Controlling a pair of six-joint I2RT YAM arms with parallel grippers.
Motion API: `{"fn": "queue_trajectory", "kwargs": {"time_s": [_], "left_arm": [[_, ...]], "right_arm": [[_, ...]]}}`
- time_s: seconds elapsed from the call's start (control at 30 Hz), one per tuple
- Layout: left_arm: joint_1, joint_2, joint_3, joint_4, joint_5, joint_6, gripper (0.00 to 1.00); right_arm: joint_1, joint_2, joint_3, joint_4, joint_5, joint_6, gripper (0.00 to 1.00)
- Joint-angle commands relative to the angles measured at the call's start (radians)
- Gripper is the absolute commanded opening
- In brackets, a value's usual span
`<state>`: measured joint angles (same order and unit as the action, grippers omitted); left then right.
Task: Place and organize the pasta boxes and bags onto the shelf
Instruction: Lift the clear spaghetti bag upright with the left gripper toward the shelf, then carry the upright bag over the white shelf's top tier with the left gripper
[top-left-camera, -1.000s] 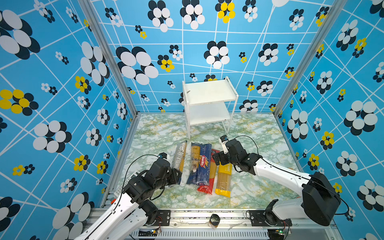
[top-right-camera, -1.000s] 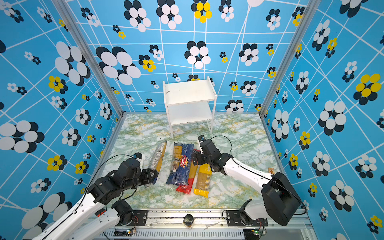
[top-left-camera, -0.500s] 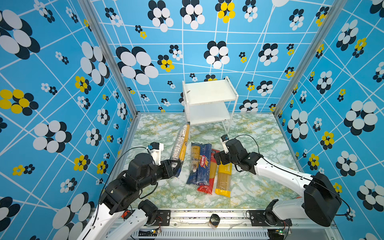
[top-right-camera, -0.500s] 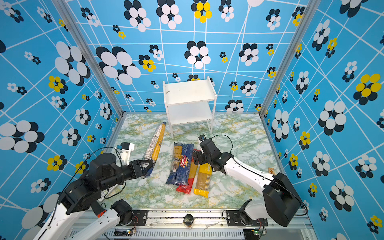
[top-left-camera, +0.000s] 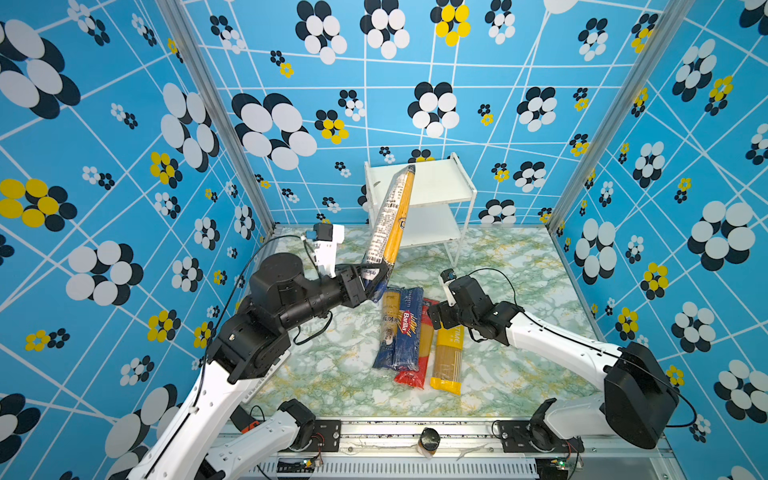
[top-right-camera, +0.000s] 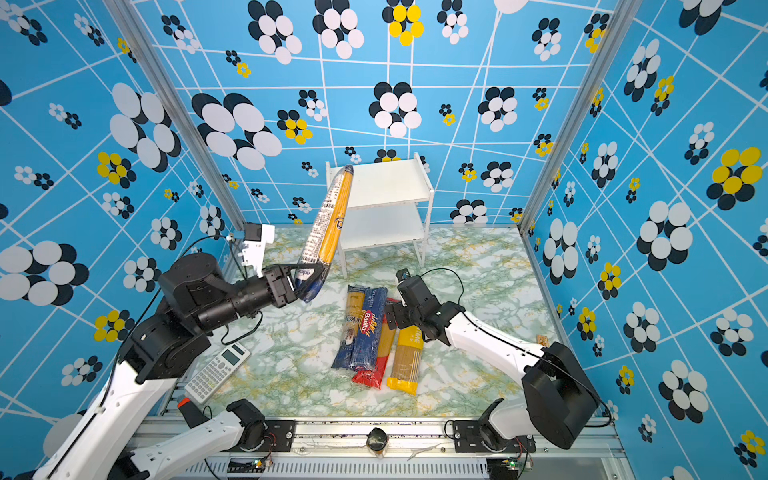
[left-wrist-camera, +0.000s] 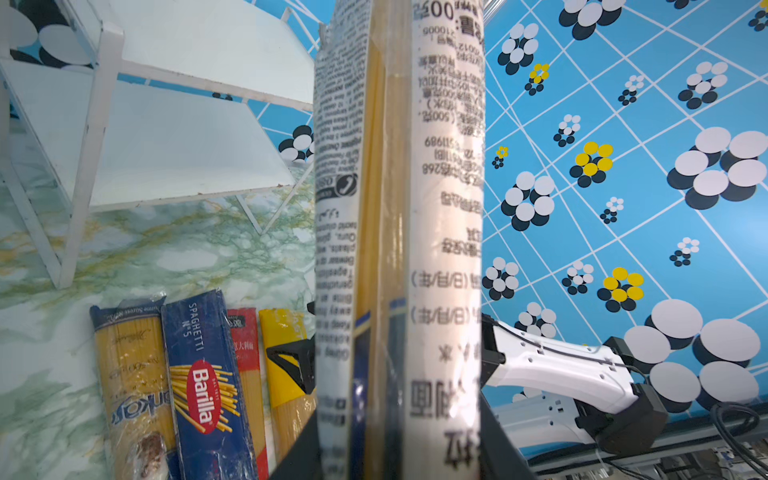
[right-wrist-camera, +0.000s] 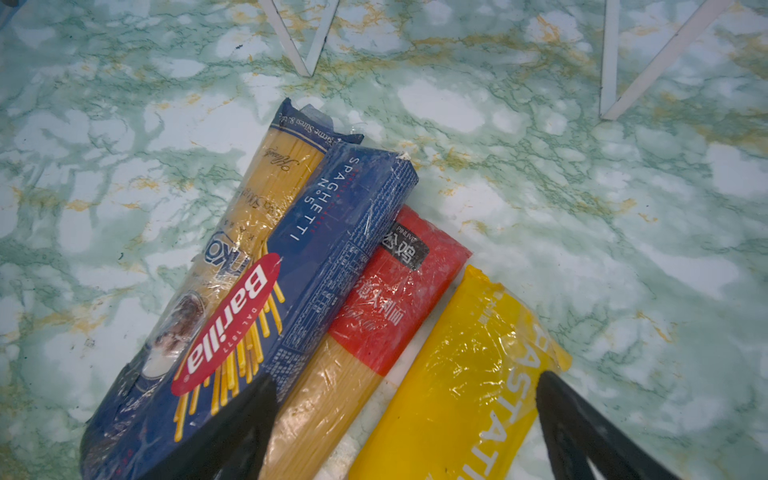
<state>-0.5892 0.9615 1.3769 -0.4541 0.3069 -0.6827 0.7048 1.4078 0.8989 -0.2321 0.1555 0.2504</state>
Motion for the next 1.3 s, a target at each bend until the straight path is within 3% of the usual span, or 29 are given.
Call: {"fn": "queue_trajectory", "kwargs": {"time_s": [0.0, 0.13, 0.5, 1.07, 1.27], "left_arm": [[0.003, 0.045, 0.123, 0.304, -0.092, 0.088, 0.0], [0.001, 0.159, 0.219, 0.36, -0.196, 0.112, 0.0], [-0.017, 0.499, 0.577, 0.315, -0.402, 0.209, 0.0], [-0.051, 0.863, 0.882, 0.21, -0.745, 0.304, 0.0], [-0.058, 0.912, 0.913, 0.204, -0.834, 0.361, 0.0]], "right_arm": [[0.007, 0.0, 0.027, -0.039, 0.035, -0.009, 0.99], [0.007, -0.014, 0.016, -0.044, 0.048, -0.013, 0.99], [0.007, -0.049, -0.018, -0.051, 0.078, -0.022, 0.99], [0.007, -0.1, -0.064, -0.047, 0.099, -0.023, 0.99], [0.007, -0.115, -0.078, -0.044, 0.104, -0.019, 0.99]]}}
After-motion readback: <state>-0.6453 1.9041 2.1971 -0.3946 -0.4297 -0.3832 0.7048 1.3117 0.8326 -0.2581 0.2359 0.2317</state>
